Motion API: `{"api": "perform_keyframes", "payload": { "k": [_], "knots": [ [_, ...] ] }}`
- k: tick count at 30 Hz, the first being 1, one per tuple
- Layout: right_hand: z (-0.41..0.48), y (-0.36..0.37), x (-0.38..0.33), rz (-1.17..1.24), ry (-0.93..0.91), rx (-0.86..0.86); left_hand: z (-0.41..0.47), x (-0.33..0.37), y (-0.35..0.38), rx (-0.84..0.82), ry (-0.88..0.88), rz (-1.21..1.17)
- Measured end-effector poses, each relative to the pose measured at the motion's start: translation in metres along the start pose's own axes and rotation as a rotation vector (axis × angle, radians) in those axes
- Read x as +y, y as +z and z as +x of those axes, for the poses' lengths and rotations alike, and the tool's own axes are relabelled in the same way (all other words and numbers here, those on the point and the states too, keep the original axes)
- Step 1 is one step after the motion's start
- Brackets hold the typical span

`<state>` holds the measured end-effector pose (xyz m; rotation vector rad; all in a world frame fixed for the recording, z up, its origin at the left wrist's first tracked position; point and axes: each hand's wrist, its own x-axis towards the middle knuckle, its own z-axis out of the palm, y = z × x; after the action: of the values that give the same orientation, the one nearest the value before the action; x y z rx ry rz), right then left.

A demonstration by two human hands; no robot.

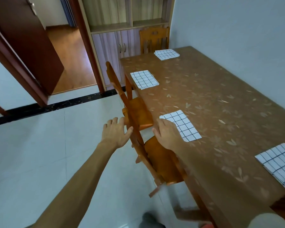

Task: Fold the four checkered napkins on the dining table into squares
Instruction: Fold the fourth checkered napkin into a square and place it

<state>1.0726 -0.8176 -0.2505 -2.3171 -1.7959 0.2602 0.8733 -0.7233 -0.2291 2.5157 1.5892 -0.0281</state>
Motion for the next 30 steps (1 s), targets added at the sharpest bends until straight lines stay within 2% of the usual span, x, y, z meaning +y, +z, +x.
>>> {"api": "perform_keyframes", "payload": {
  "k": [5, 14, 23, 27, 30],
  "knots": [
    [0.045, 0.018, -0.018, 0.015, 0.064, 0.008, 0.045, -0.027, -0.001, -0.038, 0.089, 0.006],
    [0.165, 0.047, -0.044, 0.062, 0.249, 0.034, 0.191, -0.078, -0.015, -0.107, 0.274, 0.042],
    [0.275, 0.02, -0.083, 0.09, 0.38, 0.018, 0.324, -0.126, -0.055, -0.096, 0.422, -0.025],
    [0.334, 0.037, -0.089, 0.124, 0.45, -0.044, 0.394, -0.149, -0.055, -0.214, 0.49, -0.147],
    [0.377, 0.042, -0.1, 0.16, 0.547, -0.029, 0.446, -0.162, -0.067, -0.288, 0.54, -0.119]
  ]
}}
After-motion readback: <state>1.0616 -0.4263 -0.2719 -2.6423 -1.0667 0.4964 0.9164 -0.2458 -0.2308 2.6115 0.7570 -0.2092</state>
